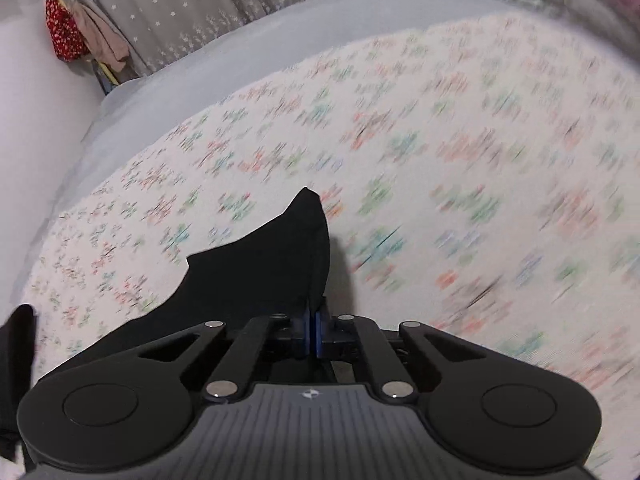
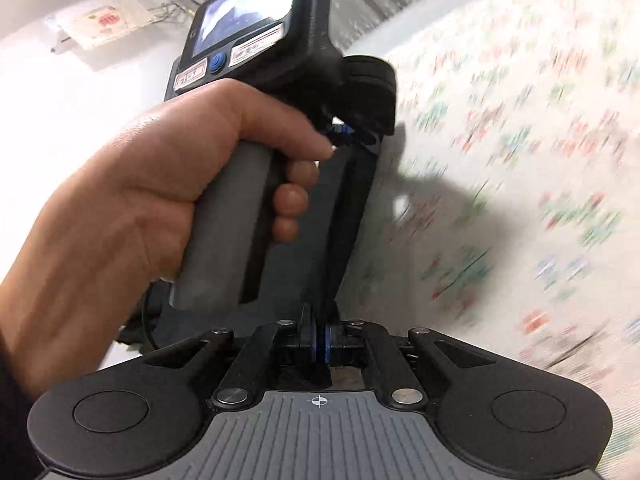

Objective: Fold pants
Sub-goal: 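Grasp the pants edge with the left tool beside the right tool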

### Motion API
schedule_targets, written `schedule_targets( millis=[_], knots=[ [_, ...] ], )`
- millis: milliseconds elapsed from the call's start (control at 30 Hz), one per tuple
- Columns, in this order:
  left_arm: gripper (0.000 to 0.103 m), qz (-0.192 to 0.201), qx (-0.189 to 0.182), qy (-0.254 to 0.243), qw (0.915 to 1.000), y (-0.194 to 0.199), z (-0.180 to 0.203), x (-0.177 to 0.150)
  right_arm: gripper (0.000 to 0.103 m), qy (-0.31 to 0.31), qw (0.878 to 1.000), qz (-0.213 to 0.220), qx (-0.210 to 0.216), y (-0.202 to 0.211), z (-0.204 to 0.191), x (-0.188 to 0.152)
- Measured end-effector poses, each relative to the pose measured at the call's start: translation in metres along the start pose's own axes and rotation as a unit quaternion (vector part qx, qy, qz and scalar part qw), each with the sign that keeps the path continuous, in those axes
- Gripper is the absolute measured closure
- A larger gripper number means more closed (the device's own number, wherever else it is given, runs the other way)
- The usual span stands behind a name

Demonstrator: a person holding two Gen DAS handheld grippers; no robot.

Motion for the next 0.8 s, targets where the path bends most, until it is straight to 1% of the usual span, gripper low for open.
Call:
schedule_targets(
  millis=[67,167,267,367,467,567,600,667,800],
  knots=[
    [0.096,0.011,-0.030,0.010,0.9994,0.015,0.015,0.008,0.099,0.018,1.000,0.015,-0.017,0.021,0.008,0.003],
    [0.096,0.025,-0.071,0.021,0.9969,0.040,0.056,0.015,0.099,0.021,0.999,0.035,-0.032,0.061,0.031,0.006],
    [0.096,0.035,-0.105,0.025,0.9935,0.058,0.106,0.016,0.099,0.014,0.998,0.048,-0.050,0.103,0.058,0.001],
    [0.096,0.036,-0.137,0.026,0.9895,0.066,0.158,0.010,0.099,0.026,0.996,0.042,-0.073,0.138,0.080,-0.008],
    [0.096,0.041,-0.143,0.014,0.9888,0.066,0.194,0.007,0.099,0.025,0.993,0.035,-0.109,0.163,0.104,-0.019],
    [0.096,0.014,-0.164,0.013,0.9863,0.058,0.217,0.007,0.099,0.011,0.992,0.038,-0.121,0.176,0.124,-0.031],
    [0.096,0.004,-0.168,0.012,0.9858,0.053,0.219,0.009,0.099,0.009,0.991,0.038,-0.126,0.179,0.128,-0.036],
    [0.096,-0.008,-0.159,0.009,0.9871,0.047,0.227,0.011,0.099,0.014,0.990,0.036,-0.136,0.179,0.130,-0.044],
    [0.094,-0.014,-0.130,-0.009,0.9914,0.041,0.235,0.021,0.099,0.017,0.990,0.038,-0.134,0.180,0.127,-0.050]
  ],
)
Point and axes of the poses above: each gripper's, at about its wrist camera, not at the fingertips, and y roughly against the way its jaws point, z to its right, x to its top, the point moved 3 cm from there along -y, roughly the way its jaws point, and after that the axes turned 12 degrees about -z, right-handed, at the moved point
